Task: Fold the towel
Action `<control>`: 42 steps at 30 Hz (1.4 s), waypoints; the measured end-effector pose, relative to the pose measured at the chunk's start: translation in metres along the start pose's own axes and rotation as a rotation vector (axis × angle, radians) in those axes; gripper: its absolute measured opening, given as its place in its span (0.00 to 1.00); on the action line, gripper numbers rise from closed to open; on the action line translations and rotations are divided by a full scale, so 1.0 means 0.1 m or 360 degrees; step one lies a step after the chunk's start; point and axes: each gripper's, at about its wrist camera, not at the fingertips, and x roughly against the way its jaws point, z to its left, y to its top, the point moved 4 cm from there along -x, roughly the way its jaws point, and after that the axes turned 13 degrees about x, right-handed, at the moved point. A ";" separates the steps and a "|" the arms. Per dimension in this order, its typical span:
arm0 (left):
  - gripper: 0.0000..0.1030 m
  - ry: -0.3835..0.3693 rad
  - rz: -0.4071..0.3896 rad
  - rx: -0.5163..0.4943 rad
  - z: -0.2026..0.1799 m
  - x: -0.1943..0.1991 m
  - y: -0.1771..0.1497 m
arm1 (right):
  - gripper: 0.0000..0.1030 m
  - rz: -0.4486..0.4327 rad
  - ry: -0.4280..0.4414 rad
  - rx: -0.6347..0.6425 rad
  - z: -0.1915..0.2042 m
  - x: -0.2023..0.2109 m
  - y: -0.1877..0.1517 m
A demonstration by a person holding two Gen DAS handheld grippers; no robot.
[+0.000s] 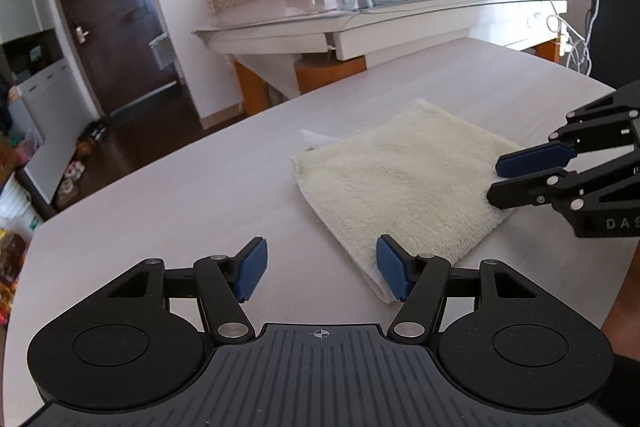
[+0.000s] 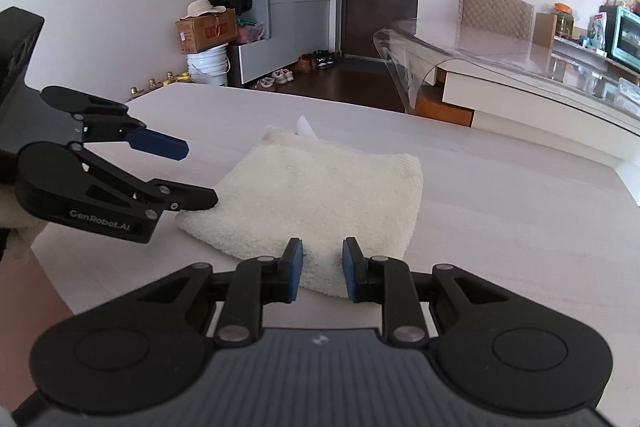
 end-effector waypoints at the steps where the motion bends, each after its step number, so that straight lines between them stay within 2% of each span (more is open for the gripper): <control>1: 0.64 0.0009 0.0001 0.0016 0.00 0.01 0.00 | 0.24 -0.0006 -0.0004 0.0005 0.00 0.00 -0.01; 11: 0.64 0.0082 0.0001 0.0119 -0.03 0.01 -0.01 | 0.25 -0.0019 -0.0031 -0.0011 0.01 -0.03 -0.03; 15: 0.69 0.0100 -0.0008 0.0141 -0.02 0.01 -0.02 | 0.26 -0.0013 -0.0034 -0.0002 0.01 -0.04 -0.02; 19: 0.71 0.0097 -0.0058 0.0220 0.03 0.09 -0.01 | 0.26 -0.0093 -0.0037 -0.0109 -0.11 0.10 0.02; 26: 0.72 -0.0029 -0.0064 0.0227 -0.20 0.17 -0.03 | 0.25 -0.0048 -0.0060 -0.0133 -0.20 0.12 -0.11; 33: 0.72 -0.0054 -0.0021 0.0204 -0.32 0.05 -0.09 | 0.26 -0.0030 -0.0016 -0.0112 -0.22 0.10 -0.09; 36: 0.74 -0.0048 -0.0055 0.0210 -0.27 0.07 0.01 | 0.26 -0.0059 -0.0052 -0.0118 -0.33 0.10 -0.01; 42: 0.75 0.0020 -0.0128 0.0200 -0.10 -0.15 0.35 | 0.26 -0.0053 -0.0104 -0.0019 -0.51 -0.13 0.22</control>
